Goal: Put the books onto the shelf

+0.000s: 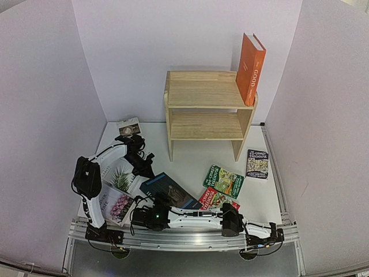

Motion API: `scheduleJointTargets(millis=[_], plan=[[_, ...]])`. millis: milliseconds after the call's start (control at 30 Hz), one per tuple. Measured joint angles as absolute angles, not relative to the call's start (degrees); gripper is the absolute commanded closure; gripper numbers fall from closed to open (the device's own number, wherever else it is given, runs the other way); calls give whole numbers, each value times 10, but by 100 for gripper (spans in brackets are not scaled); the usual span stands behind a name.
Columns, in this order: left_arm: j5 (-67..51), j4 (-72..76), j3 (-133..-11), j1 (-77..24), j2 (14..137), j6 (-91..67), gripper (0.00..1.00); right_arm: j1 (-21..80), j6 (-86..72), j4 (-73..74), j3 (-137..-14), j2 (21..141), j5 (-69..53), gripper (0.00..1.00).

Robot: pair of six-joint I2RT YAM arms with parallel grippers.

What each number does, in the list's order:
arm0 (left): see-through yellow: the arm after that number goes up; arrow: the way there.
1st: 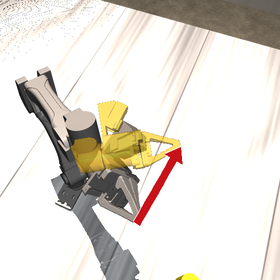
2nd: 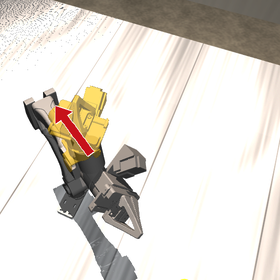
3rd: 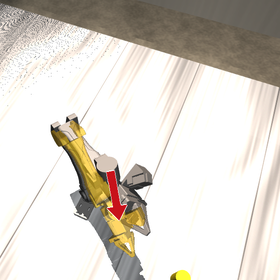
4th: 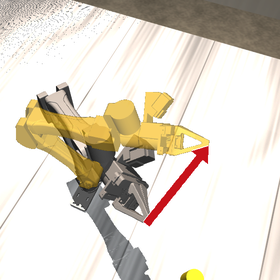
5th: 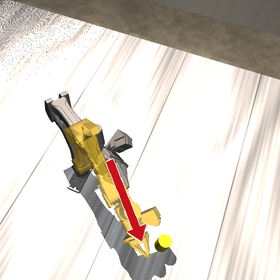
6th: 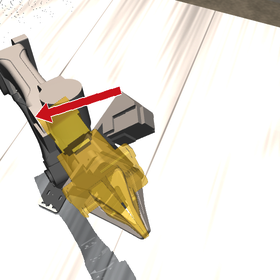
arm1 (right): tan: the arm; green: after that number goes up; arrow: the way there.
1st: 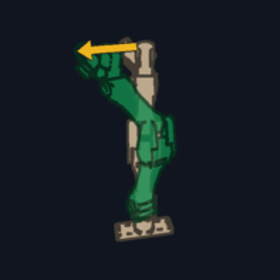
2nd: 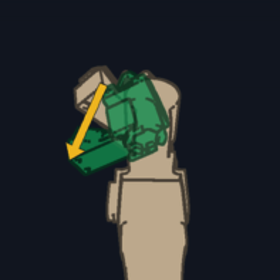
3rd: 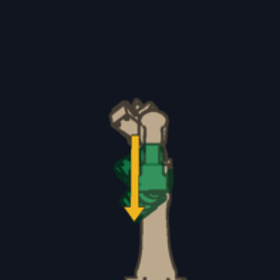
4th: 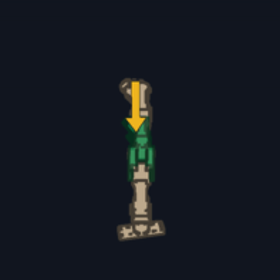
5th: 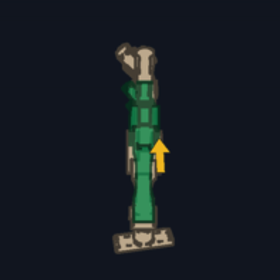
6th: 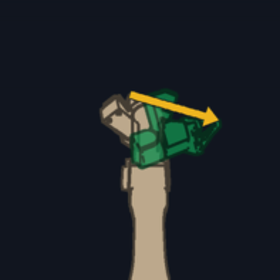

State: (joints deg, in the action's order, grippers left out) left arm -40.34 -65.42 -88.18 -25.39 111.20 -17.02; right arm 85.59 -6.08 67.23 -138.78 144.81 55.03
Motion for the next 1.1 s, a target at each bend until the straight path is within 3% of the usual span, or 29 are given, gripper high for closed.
scheduleJointTargets(millis=[200,333,367,400,467,533,600,767,900,1100], plan=[[-403,-653,-877,-254,1112,-178,100,854,-83,725,-1388,1453,587,41],[-403,-649,-877,-254,1112,-181,100,855,-106,742,-1388,1453,592,81],[-404,-649,-877,-254,1112,-181,97,855,-109,745,-1388,1453,594,83],[-401,-651,-877,-254,1112,-181,88,855,-121,746,-1388,1453,597,84],[-404,-647,-877,-253,1112,-179,55,853,-137,750,-1389,1453,603,84],[-406,-640,-877,-250,1110,-174,29,848,-151,752,-1389,1453,601,88],[-408,-637,-877,-247,1104,-168,16,841,-171,755,-1386,1452,595,92],[-402,-612,-879,-218,1046,-151,7,815,-217,761,-1341,1408,553,97],[-381,-549,-881,-139,940,-139,1,784,-214,723,-1294,1337,474,97],[-322,-438,-870,-70,755,-102,0,733,-175,610,-1277,1221,306,99]])
